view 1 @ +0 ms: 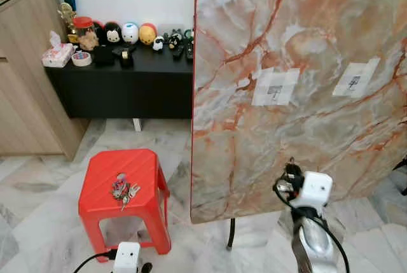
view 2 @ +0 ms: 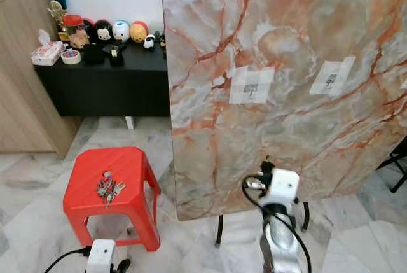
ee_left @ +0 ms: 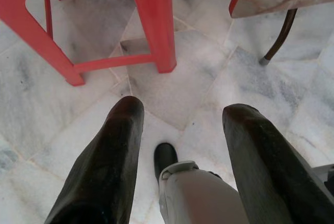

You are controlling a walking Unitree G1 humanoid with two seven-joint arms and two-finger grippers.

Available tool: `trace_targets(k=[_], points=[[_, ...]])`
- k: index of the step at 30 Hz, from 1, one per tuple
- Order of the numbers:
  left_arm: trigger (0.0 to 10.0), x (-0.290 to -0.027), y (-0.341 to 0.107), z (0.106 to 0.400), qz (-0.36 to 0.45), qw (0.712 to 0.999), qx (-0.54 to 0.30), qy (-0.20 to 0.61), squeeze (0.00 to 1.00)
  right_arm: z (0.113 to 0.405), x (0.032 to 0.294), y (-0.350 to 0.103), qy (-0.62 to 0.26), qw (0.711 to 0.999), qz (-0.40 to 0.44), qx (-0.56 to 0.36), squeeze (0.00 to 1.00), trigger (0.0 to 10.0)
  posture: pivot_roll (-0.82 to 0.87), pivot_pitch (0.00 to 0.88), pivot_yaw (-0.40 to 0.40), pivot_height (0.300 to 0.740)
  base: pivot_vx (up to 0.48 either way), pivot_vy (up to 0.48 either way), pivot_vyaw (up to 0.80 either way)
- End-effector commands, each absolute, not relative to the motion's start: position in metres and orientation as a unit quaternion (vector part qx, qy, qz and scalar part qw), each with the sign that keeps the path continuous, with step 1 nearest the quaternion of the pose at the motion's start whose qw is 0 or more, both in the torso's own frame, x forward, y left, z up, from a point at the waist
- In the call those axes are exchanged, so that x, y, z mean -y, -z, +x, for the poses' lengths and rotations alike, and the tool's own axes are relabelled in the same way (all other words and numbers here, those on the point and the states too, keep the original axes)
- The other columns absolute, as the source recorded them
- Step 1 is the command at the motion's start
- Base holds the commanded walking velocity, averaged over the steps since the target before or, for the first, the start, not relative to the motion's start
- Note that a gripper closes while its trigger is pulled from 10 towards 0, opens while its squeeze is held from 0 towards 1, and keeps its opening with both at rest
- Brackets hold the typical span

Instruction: Hang keys on a hook

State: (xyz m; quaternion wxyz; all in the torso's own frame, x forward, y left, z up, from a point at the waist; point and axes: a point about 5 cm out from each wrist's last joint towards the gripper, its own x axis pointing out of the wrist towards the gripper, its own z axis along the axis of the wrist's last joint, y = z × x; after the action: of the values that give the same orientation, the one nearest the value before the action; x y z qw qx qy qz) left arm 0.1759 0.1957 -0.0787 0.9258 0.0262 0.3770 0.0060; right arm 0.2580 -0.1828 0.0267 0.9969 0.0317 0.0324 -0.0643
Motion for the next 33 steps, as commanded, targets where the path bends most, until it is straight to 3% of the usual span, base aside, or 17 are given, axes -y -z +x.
trace_targets(k=[1,7,27,33], points=[[10.0,-0.196,0.082,0.17,0.027,0.919,-0.392,-0.004,0.0,0.255,0.187,-0.033,0.063,0.998,0.022,-0.019,0.0,10.0,0.07,0.0,-0.084,0.74,0.0,0.0,0.0],[10.0,-0.196,0.082,0.17,0.027,0.919,-0.393,-0.002,0.0,0.249,0.189,-0.036,0.068,0.997,0.02,-0.02,0.0,10.0,0.07,0.0,-0.083,0.74,0.0,0.0,0.0],[10.0,-0.195,0.083,0.17,0.03,0.918,-0.396,-0.003,0.0,0.249,0.185,-0.044,0.06,0.998,0.021,-0.022,0.0,10.0,0.07,0.0,-0.088,0.74,0.29,0.0,0.0],[10.0,-0.194,0.083,0.17,0.033,0.917,-0.397,-0.003,0.0,0.249,0.185,-0.045,0.062,0.998,0.023,-0.021,0.0,10.0,0.07,0.0,-0.088,0.74,0.0,0.0,0.0]])
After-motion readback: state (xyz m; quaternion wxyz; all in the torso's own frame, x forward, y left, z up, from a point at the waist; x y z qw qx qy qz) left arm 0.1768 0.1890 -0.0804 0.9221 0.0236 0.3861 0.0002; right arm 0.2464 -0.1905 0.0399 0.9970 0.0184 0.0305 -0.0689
